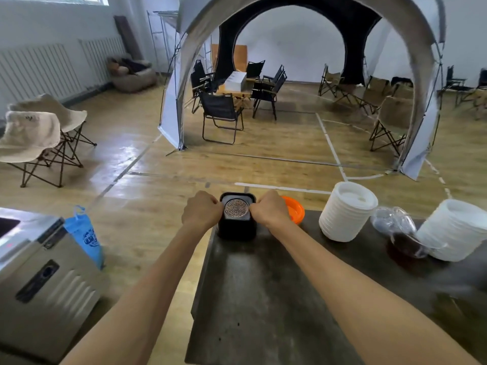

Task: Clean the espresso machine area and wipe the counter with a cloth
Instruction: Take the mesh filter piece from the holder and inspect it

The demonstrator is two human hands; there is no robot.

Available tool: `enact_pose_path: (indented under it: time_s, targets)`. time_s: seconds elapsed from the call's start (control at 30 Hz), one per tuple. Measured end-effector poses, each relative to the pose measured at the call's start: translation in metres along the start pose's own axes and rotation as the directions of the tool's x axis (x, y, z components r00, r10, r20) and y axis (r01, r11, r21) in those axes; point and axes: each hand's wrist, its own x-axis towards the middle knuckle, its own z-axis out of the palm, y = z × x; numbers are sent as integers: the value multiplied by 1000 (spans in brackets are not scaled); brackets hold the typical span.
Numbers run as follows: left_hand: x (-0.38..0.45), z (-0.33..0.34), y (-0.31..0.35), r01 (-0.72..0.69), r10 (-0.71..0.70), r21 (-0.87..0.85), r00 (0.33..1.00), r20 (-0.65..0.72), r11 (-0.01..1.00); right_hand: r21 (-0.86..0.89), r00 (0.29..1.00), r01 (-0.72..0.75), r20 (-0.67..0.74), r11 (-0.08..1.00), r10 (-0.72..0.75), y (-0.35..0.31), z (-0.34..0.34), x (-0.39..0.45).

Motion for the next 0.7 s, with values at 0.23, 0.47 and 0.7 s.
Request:
enact_pose_path:
  time_s: [0.23, 0.47, 0.7]
  targets:
    - [4, 14, -3, 5, -16, 207, 999, 50, 978, -175, 999, 34, 0, 984, -35, 0, 11, 5]
    - [-7, 6, -8, -70, 58, 183, 996, 68, 981, -235, 995, 97, -4, 967, -100, -3, 4, -5]
    - [-59, -3, 10, -331, 346, 108, 921, -180, 937, -143, 984, 157, -66, 977, -167, 16, -45, -52]
